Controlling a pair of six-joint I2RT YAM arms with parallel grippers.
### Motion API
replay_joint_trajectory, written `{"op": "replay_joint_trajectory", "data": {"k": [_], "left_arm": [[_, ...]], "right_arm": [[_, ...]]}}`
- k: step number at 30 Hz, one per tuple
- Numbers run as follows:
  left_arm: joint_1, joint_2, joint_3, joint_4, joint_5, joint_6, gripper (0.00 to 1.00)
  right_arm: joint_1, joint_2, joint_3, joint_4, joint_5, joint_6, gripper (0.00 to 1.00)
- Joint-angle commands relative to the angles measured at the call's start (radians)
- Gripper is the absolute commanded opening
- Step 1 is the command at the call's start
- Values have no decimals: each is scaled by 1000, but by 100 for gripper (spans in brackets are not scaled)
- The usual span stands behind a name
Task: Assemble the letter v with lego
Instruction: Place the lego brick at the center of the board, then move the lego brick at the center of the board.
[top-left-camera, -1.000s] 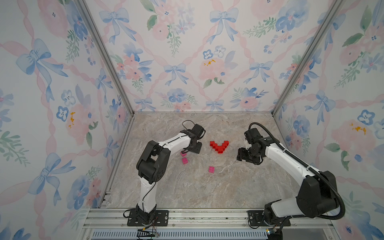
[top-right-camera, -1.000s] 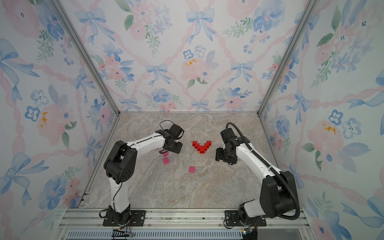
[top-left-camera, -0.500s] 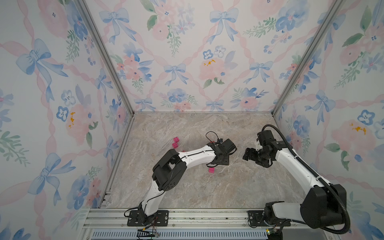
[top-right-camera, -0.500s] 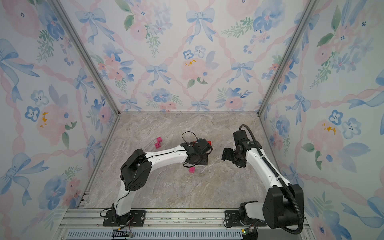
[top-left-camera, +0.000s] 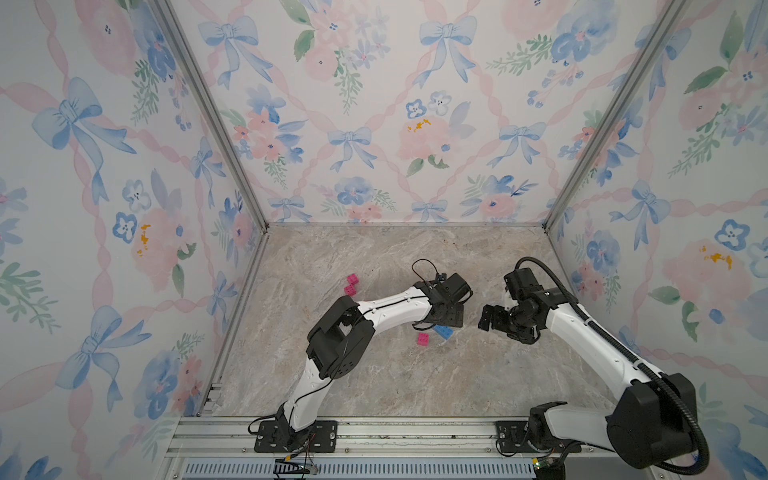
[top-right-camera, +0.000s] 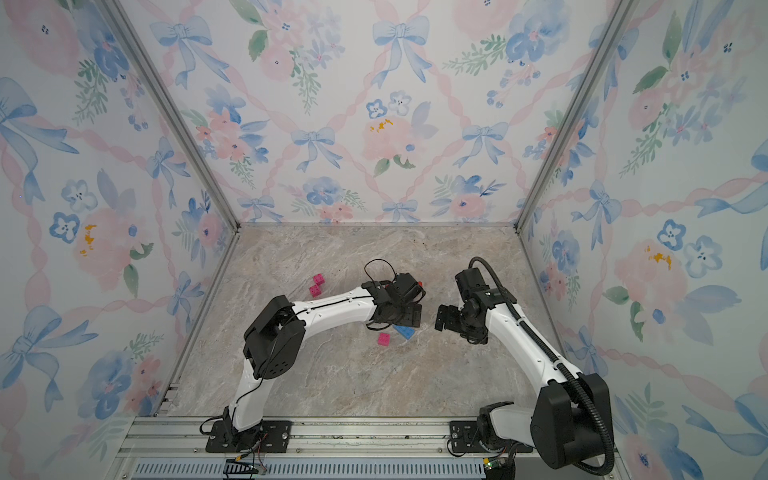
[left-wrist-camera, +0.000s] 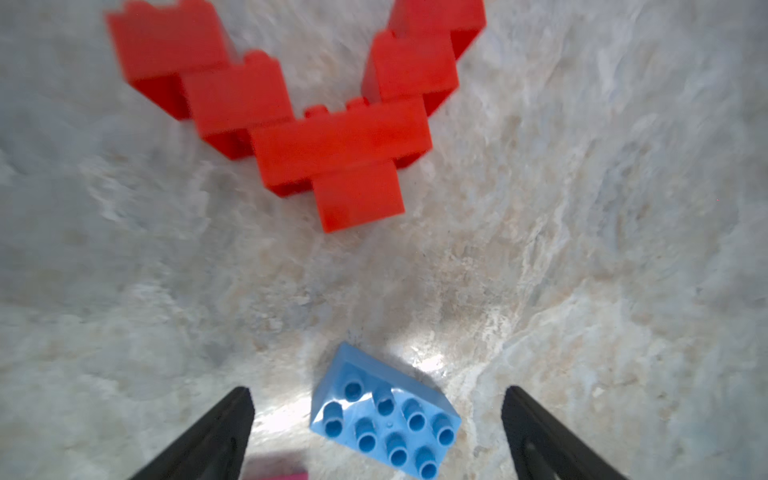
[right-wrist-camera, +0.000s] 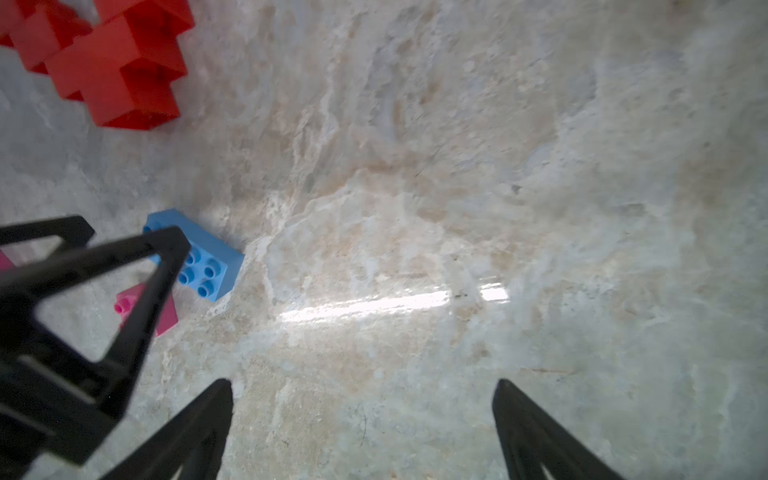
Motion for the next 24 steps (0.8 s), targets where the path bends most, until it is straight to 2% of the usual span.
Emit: {"op": "replay_joint_trajectory", "data": {"k": [1,6,9,12,15,18,24], "left_arm": [[95,-131,6,-11,-21,104,96],[324,-171,37,-11,-92,361,95],[463,-100,91,-10,-103,439,91],[558,6,155,-5,-91,472,87],[604,104,222,2,-99,521,87],[630,172,270,10,-98,552,87],[658,212,262,15,-49,553,80]], "right_arm": [[96,37,37,-22,33,154,97],[258,124,63,103,35,398,97],[315,211,109,152,64,492,97],[339,277,129,189,86,579,97],[352,306,127,218,117,650,97],[355,356,157,208,119,663,97],[353,482,246,164,124,650,97]]}}
